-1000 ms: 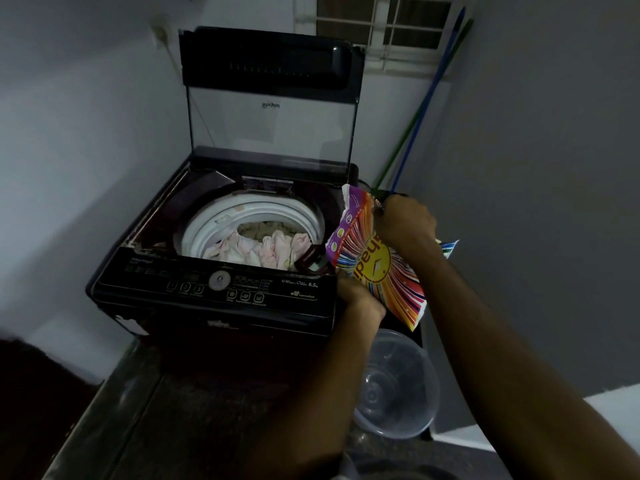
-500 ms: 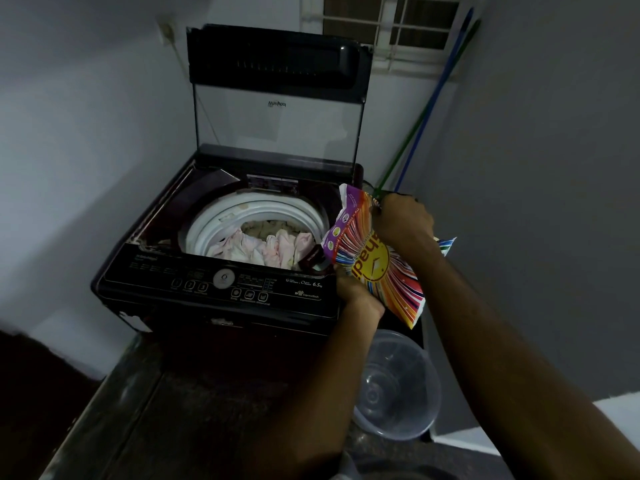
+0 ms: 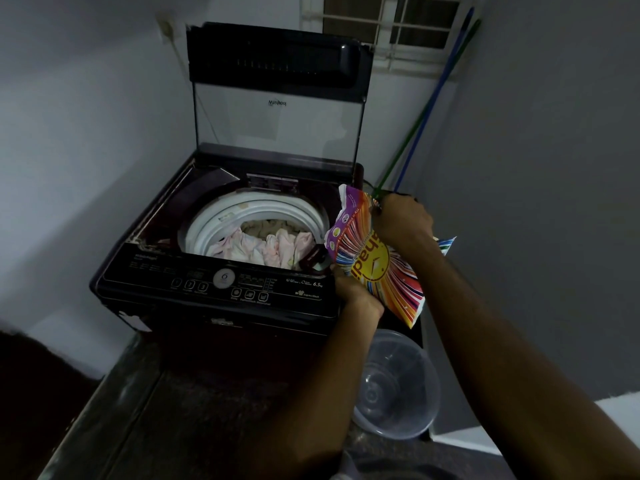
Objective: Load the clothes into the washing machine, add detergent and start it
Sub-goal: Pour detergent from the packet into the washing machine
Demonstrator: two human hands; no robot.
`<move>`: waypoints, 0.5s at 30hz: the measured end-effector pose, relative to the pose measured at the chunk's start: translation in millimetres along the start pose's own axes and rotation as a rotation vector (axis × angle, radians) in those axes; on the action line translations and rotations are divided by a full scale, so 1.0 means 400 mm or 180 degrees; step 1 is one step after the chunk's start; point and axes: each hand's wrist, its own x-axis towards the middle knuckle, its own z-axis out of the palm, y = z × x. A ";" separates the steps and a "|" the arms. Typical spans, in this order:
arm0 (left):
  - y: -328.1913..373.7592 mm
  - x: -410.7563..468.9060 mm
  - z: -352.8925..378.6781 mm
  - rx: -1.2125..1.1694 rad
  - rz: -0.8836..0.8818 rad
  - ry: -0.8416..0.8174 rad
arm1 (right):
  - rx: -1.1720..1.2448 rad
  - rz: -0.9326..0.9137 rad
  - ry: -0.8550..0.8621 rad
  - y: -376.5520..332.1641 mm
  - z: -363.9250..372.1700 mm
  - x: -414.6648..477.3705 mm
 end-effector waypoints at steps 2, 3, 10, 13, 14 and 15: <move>0.000 0.003 0.000 -0.0009 0.0019 -0.0017 | -0.0017 -0.0013 0.0005 -0.001 0.001 0.000; 0.002 0.002 0.000 -0.0006 0.0013 -0.0021 | -0.0017 -0.0013 0.0002 -0.001 0.003 0.001; -0.003 0.021 -0.012 0.0051 0.0078 0.0061 | 0.0064 0.0044 -0.0048 0.000 0.008 0.002; -0.004 0.030 -0.017 0.0043 0.0036 0.0071 | 0.0066 0.0042 -0.0053 -0.001 0.009 0.001; -0.005 0.034 -0.019 0.0051 0.0039 0.0081 | 0.0062 0.0036 -0.0045 -0.001 0.010 0.002; -0.005 0.035 -0.020 0.0050 0.0041 0.0107 | 0.0057 0.0034 -0.0042 0.000 0.009 0.001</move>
